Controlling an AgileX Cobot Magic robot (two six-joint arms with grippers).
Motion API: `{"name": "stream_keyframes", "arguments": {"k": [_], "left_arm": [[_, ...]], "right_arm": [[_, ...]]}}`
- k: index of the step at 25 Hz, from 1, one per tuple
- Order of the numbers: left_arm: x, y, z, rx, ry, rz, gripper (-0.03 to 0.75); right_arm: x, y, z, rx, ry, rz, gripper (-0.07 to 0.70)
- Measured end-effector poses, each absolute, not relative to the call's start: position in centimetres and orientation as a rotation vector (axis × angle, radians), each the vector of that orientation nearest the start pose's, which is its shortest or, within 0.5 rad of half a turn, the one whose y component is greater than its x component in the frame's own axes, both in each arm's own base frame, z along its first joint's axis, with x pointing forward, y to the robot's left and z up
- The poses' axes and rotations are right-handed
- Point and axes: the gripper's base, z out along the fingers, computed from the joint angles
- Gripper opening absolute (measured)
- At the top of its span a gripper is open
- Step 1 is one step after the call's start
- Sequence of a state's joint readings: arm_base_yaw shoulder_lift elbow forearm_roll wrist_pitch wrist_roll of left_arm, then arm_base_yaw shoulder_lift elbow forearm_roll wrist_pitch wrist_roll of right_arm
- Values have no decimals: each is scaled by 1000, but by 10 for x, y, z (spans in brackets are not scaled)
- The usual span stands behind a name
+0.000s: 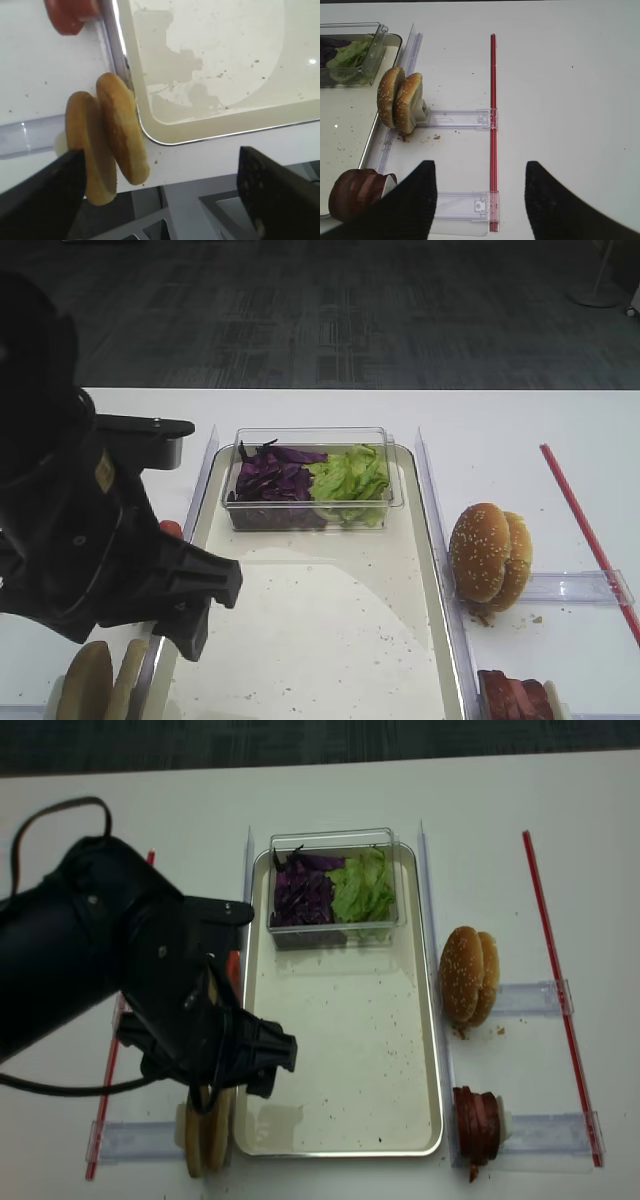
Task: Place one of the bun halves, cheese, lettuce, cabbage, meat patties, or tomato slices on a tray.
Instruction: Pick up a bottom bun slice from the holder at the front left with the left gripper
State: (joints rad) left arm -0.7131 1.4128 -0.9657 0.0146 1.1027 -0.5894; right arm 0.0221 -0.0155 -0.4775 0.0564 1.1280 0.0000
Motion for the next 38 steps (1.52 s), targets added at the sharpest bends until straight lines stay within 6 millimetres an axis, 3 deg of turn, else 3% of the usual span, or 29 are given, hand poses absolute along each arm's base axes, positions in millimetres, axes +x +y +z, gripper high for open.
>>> {"name": "stream_keyframes", "arguments": {"k": [16, 31, 38], "left_arm": [[189, -169, 242, -5, 3070, -60, 565], [192, -169, 243, -25, 3041, -62, 565], [197, -177, 220, -12, 3122, 2, 556]], "right_arm": [[-8, 4, 266, -28, 2118, 81, 427], [-8, 4, 266, -28, 2118, 81, 427], [-8, 4, 266, -28, 2118, 81, 427]]}}
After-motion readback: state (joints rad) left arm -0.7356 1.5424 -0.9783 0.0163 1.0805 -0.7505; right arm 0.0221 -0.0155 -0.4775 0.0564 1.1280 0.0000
